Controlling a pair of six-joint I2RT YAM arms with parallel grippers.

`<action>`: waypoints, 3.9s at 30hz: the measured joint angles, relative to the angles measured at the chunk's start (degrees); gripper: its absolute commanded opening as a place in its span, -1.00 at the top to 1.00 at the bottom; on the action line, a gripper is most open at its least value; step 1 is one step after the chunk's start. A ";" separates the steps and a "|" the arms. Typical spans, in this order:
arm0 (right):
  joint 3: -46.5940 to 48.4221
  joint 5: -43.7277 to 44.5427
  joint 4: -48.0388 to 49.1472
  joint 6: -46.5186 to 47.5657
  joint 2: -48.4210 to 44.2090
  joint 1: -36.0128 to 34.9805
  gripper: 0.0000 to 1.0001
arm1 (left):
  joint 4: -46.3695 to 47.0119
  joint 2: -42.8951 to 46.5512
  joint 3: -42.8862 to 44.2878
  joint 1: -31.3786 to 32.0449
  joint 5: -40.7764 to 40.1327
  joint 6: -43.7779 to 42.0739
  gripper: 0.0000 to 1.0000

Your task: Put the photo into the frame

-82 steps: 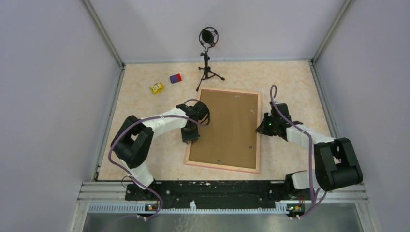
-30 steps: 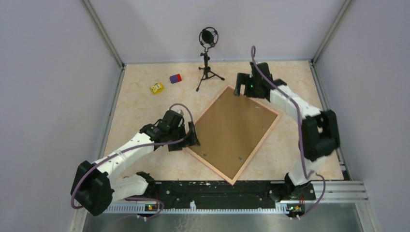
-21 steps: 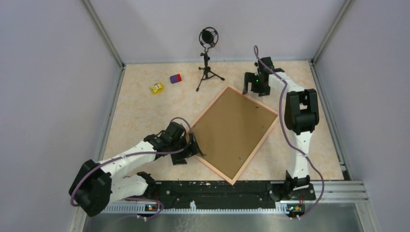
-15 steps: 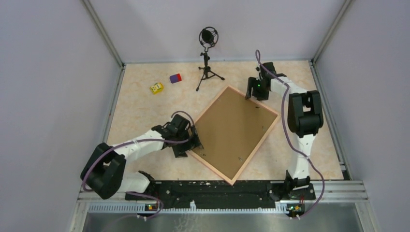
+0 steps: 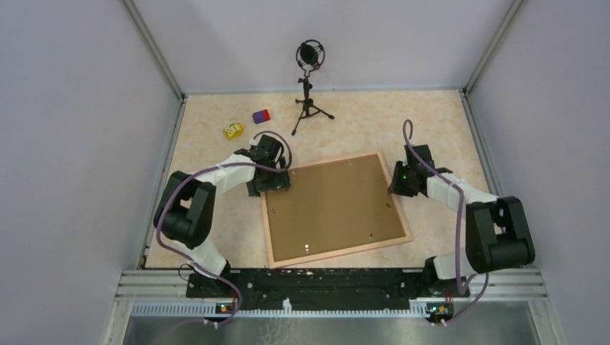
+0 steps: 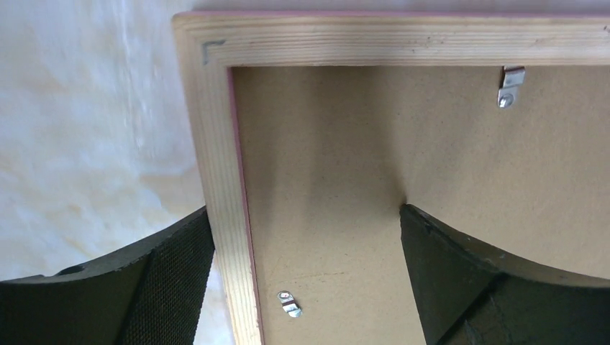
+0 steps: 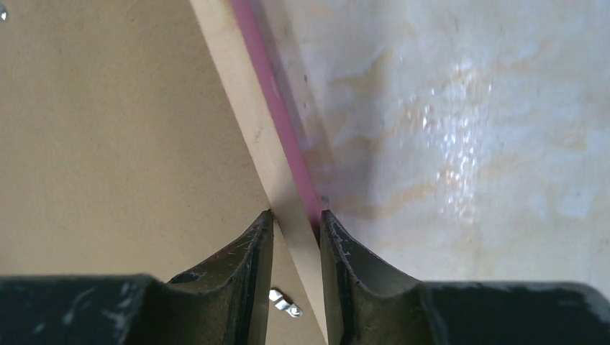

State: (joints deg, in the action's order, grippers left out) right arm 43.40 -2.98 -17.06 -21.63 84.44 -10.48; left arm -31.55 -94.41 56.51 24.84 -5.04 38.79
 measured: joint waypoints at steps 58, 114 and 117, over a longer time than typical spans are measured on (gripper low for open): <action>-5.77 -0.15 7.69 -2.45 -2.64 -1.25 0.86 | -8.59 4.39 -3.26 0.28 -3.61 -3.52 0.39; 50.56 -16.37 -11.37 26.25 36.17 -14.38 -0.40 | 6.69 36.76 -26.29 22.49 26.75 4.70 -0.85; 49.53 -16.31 -11.39 26.14 37.18 -14.21 -0.33 | 9.53 32.24 -26.84 22.60 28.15 6.23 -0.87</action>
State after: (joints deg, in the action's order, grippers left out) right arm 92.92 -19.29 -28.45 4.51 121.62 -24.69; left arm -22.02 -62.17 29.67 47.44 23.11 45.01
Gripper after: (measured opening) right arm 0.700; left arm 0.928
